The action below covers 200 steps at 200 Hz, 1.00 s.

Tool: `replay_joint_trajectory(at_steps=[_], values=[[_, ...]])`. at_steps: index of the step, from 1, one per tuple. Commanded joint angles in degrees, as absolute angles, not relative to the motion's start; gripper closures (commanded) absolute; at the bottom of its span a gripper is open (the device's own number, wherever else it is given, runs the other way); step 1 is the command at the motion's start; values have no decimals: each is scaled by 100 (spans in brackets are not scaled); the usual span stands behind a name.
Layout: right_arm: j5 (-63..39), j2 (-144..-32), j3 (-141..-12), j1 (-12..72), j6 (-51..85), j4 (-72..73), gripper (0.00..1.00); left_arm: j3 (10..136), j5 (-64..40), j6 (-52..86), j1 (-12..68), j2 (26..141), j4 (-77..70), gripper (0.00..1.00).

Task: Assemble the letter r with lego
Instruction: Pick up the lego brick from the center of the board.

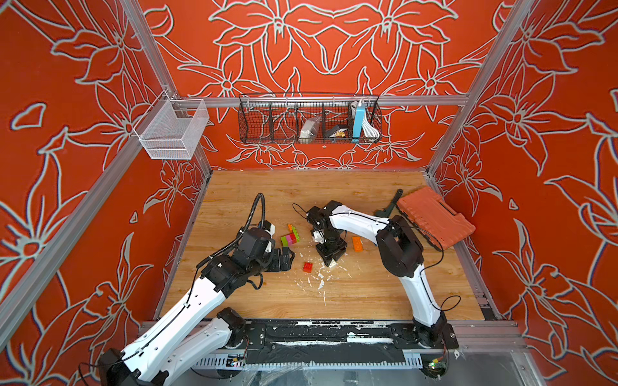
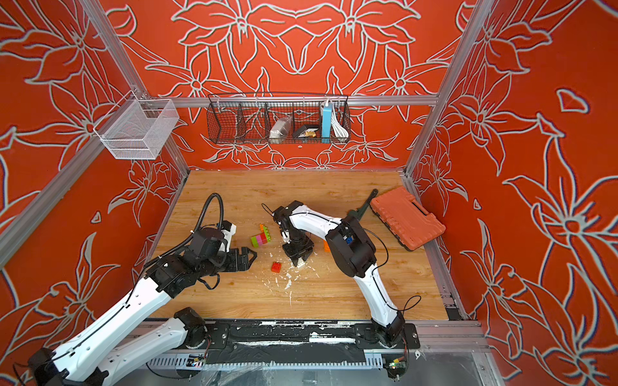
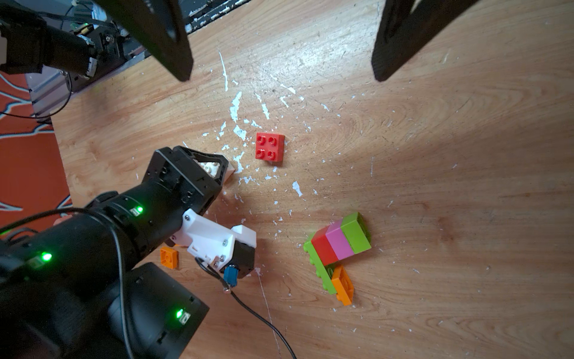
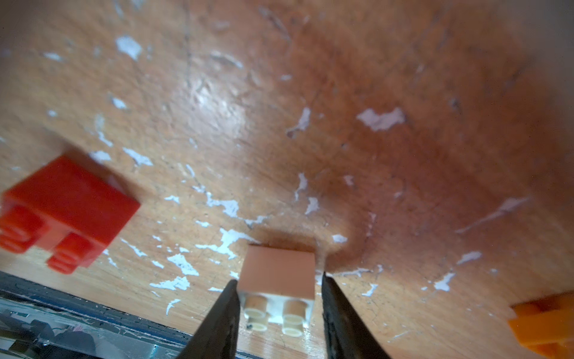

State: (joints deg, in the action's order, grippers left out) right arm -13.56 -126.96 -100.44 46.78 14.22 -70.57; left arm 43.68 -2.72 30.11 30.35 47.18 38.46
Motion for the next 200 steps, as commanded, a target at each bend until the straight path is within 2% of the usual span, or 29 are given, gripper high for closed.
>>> replay_joint_trajectory(at_steps=[1,73,118,129,150,200], values=[[-1301,-12806,-10178,4735,1373,-7110,57,4296,-308,3047,2997,4737,3813,9],[-1200,-12787,-10086,4749,1400,-7076,67,4280,-308,3076,2982,4687,3831,9],[-1143,-12270,-9741,4748,1489,-6921,75,4265,-321,3133,2964,4623,3837,9],[-1143,-12048,-9588,4747,1534,-6830,80,4239,-333,3170,2953,4597,3800,9],[-1103,-11573,-9310,4747,1606,-6647,100,4184,-448,3223,2916,4586,3635,8],[-1042,-10382,-8719,4746,1758,-6042,100,4184,-791,3395,2712,4739,3252,6]])
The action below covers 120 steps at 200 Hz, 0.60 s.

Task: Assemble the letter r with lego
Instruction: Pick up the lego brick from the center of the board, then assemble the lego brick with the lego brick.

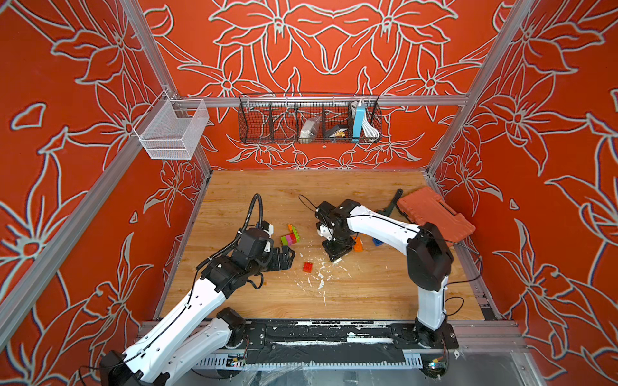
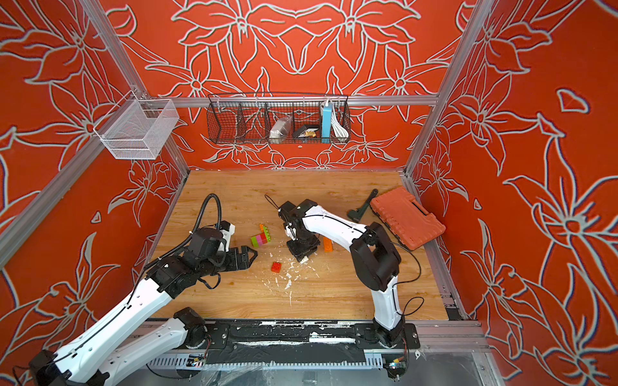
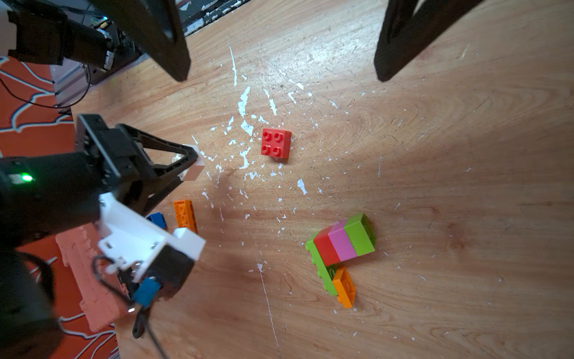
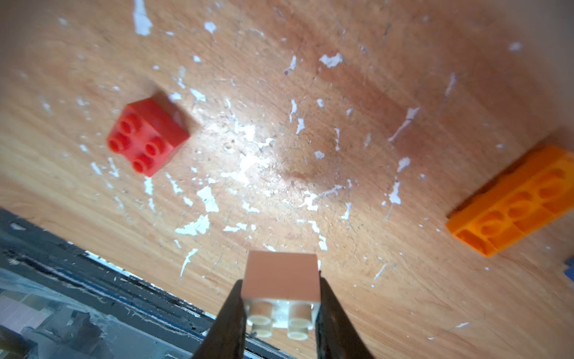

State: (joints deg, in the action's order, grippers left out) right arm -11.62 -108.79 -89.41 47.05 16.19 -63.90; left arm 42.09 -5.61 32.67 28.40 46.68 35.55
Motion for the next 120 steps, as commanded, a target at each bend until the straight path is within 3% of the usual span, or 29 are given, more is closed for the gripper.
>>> replay_joint_trajectory(at_steps=[1,78,120], values=[[-1039,-10359,-8710,4746,1762,-5996,100,4184,-800,3403,2709,4743,3243,6],[-967,-9120,-8533,4731,1828,-4818,100,4120,-1252,3674,2099,5023,2409,5],[-1478,-8658,-8245,4737,1774,-3533,100,4202,-1739,3716,1595,5345,2152,5]])
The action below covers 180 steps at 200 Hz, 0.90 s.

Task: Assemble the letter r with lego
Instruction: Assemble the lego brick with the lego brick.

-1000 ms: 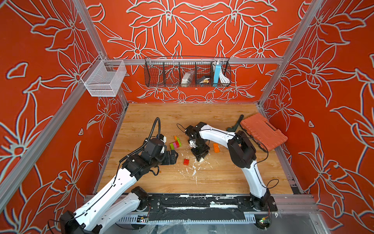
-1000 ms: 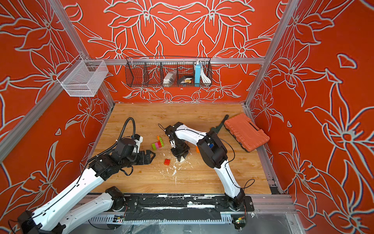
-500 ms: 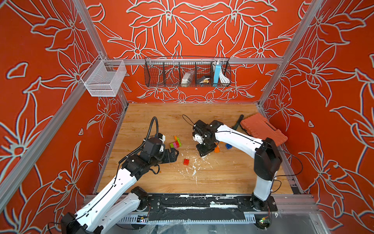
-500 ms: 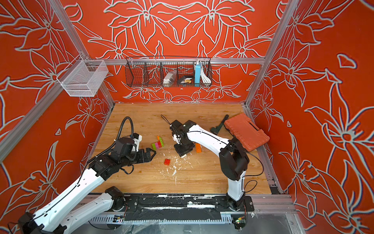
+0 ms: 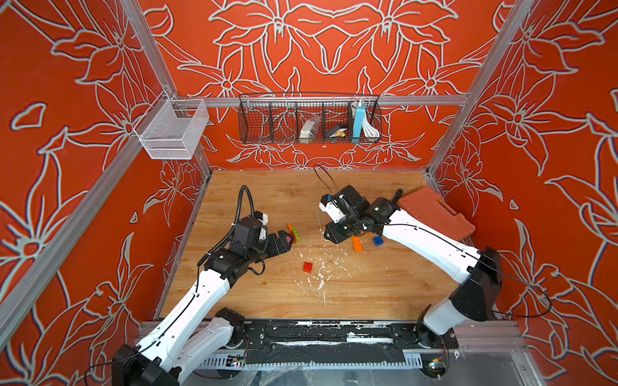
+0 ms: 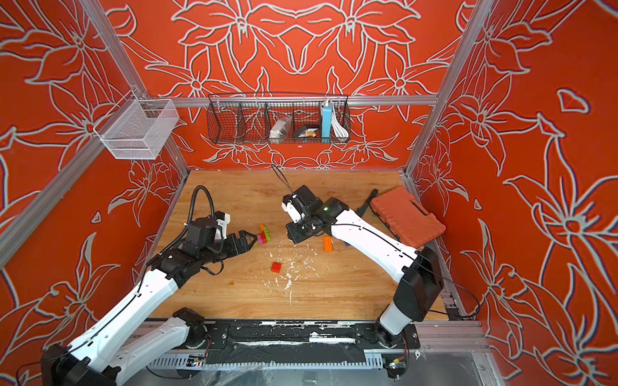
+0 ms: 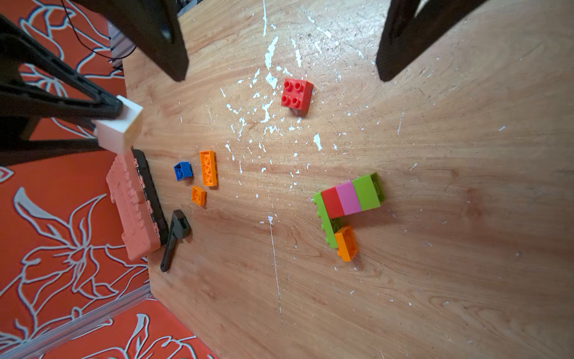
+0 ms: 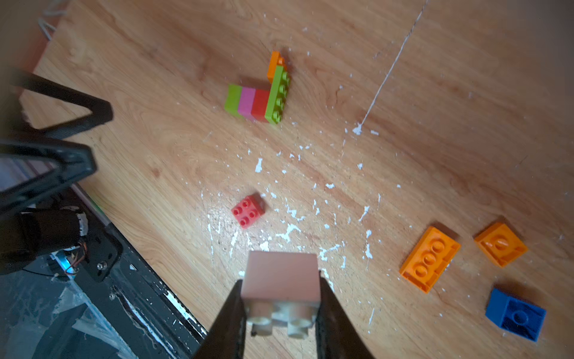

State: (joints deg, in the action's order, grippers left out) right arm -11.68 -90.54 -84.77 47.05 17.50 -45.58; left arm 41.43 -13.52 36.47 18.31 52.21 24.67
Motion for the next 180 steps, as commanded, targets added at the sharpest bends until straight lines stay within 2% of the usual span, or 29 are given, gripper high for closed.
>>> replay_joint_trajectory(at_steps=[1,26,47,87,118,144,180], values=[[-1490,-8644,-8227,4737,1775,-3489,100,4202,-1749,3712,1584,5349,2148,5],[-1604,-8688,-8207,4853,1381,-3088,100,4223,-2054,3693,1223,5466,2067,5],[-1114,-8902,-8337,5083,788,-3263,100,4206,-2347,3704,881,5508,2000,5],[-1148,-10004,-9391,5228,312,-5044,100,4127,-3282,3855,10,5616,1866,6],[-912,-10848,-9884,5409,277,-5842,100,4018,-3981,4041,-604,5629,1678,6],[-442,-11523,-10397,5558,347,-6554,100,3979,-4298,4062,-1034,5523,1726,6],[-454,-12049,-10750,5793,318,-6874,100,3975,-4426,4011,-1396,5326,1936,7]])
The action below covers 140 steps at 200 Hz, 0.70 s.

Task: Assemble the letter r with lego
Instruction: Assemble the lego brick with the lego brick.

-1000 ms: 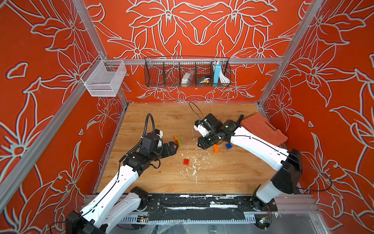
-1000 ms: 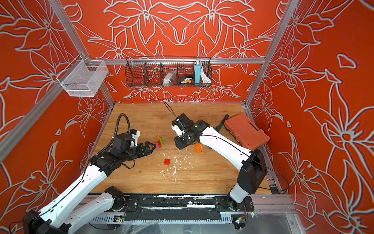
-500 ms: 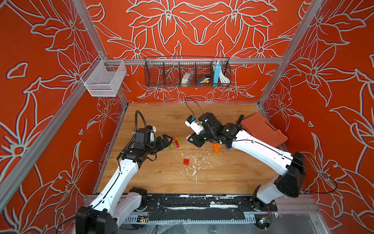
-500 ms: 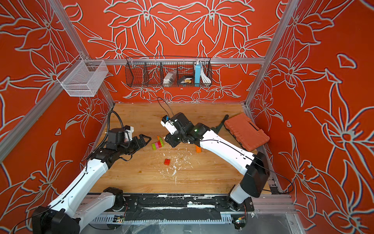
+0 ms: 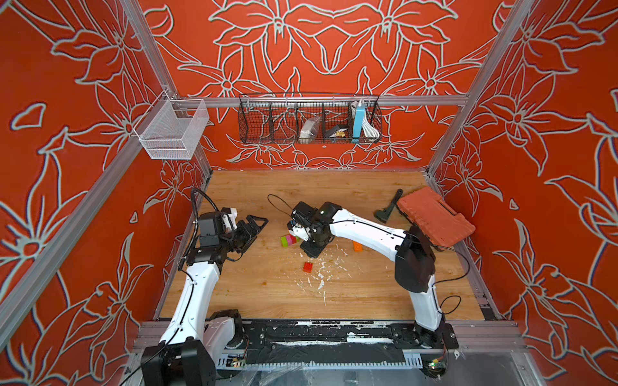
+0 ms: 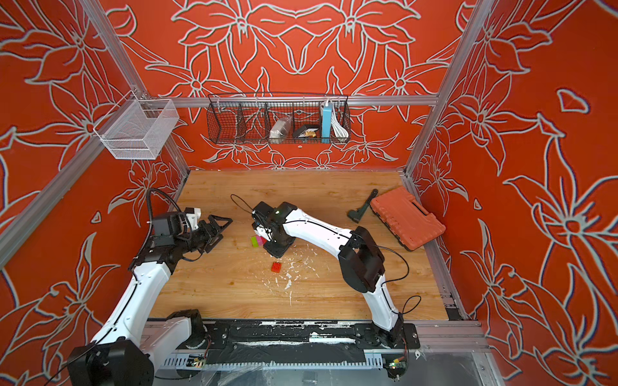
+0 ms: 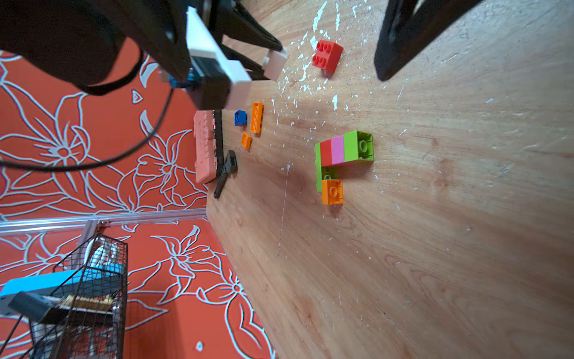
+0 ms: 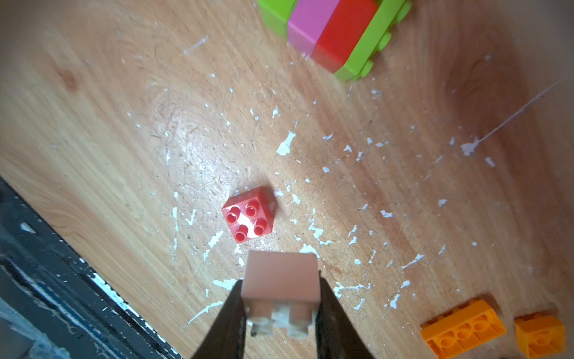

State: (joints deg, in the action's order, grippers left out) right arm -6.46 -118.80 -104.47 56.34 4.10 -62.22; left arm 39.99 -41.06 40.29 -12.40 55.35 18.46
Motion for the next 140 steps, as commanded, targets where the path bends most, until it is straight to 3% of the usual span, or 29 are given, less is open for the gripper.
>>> replay_joint_trajectory(at_steps=[1,92,140], values=[[-467,-12063,-10762,5803,310,-6887,100,3974,-4423,4005,-1397,5321,1944,7],[-450,-12835,-11445,5949,-315,-7425,100,4436,-2947,3580,-1645,4692,3338,6],[-519,-13055,-11722,5985,-434,-7580,100,4684,-2787,3425,-1650,4615,3621,5]])
